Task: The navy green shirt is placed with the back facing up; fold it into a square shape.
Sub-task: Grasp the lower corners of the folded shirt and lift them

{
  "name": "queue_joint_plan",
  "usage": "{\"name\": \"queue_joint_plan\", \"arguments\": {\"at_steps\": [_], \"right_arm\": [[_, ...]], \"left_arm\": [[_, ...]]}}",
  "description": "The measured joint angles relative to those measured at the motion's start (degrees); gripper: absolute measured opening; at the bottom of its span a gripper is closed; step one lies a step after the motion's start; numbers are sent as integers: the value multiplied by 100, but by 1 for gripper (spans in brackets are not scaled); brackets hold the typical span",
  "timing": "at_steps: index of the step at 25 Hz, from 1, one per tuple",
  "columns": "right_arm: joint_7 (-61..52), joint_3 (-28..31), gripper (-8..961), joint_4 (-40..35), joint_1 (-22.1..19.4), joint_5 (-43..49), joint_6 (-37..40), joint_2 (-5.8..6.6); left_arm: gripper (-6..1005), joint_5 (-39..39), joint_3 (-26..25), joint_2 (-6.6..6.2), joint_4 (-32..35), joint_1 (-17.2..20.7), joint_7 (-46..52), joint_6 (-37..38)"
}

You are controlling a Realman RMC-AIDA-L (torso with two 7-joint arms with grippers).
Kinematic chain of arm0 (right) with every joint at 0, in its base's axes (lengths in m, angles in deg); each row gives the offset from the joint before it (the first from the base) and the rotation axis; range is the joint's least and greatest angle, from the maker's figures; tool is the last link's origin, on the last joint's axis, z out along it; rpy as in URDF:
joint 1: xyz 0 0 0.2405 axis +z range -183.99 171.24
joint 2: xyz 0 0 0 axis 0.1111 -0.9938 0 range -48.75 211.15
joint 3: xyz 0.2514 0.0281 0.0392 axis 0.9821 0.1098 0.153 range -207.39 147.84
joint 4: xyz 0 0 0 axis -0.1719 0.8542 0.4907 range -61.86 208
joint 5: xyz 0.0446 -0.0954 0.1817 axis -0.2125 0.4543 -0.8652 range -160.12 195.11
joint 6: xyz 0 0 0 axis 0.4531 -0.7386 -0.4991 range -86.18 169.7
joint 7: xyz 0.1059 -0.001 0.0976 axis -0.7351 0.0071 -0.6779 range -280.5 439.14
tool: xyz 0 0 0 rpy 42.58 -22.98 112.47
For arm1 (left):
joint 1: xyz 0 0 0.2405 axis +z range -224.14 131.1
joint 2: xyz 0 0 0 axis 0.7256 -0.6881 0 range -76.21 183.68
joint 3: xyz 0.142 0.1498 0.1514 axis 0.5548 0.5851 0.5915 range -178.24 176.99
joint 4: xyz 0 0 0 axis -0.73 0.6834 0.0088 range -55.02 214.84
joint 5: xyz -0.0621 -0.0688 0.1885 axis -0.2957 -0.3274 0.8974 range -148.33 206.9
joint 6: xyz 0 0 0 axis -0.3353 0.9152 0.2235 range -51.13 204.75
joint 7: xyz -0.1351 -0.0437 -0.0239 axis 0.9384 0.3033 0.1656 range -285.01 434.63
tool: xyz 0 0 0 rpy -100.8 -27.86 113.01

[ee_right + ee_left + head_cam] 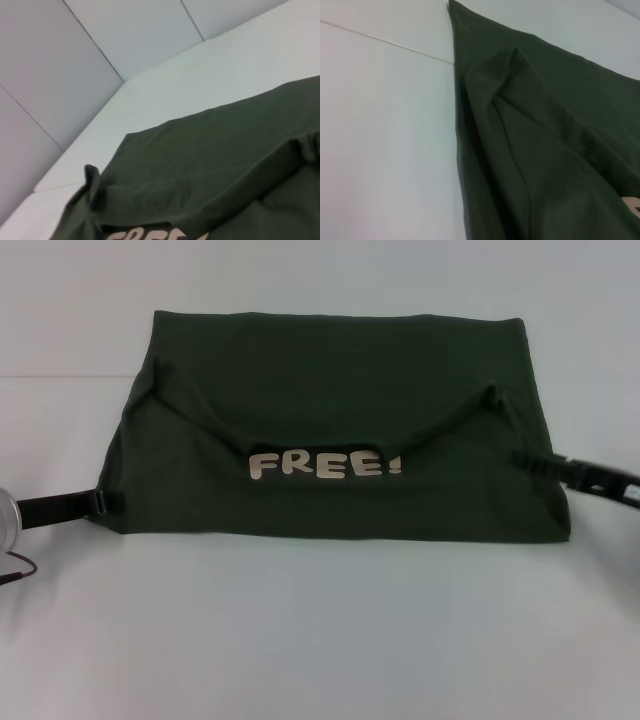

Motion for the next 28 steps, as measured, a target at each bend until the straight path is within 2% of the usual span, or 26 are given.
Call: {"name": "queue_joint_plan", "arguments": {"at_steps": [3,6,9,11,13,19,28], "right_arm": [[-949,-37,899,-462,-34,297,367,240],[-2404,-105,898,-1042,51,1084,682,571],[-3720,-392,898,-1231,367,2041,934,922],[-4477,-582,898,-1235,742,2946,1175,1015],[-4581,-591,898,-1238,877,3214,1221,995],[-4800,-695,898,-1004,1501,4122,1134,782],[-4753,-918,897,-676,1597,4176,553,598]], "left_arm": [[-1,2,-9,7,17,3,-8,-1],[0,2,-10,1,19,4,-9,1],[0,3,-4,5,26,7,-44,-1],[1,2,-2,12,36,7,-69,0],[1,2,0,18,43,6,-76,1],[2,0,-25,25,46,3,-129,-1],[3,-2,-33,19,53,32,-134,-1]]}}
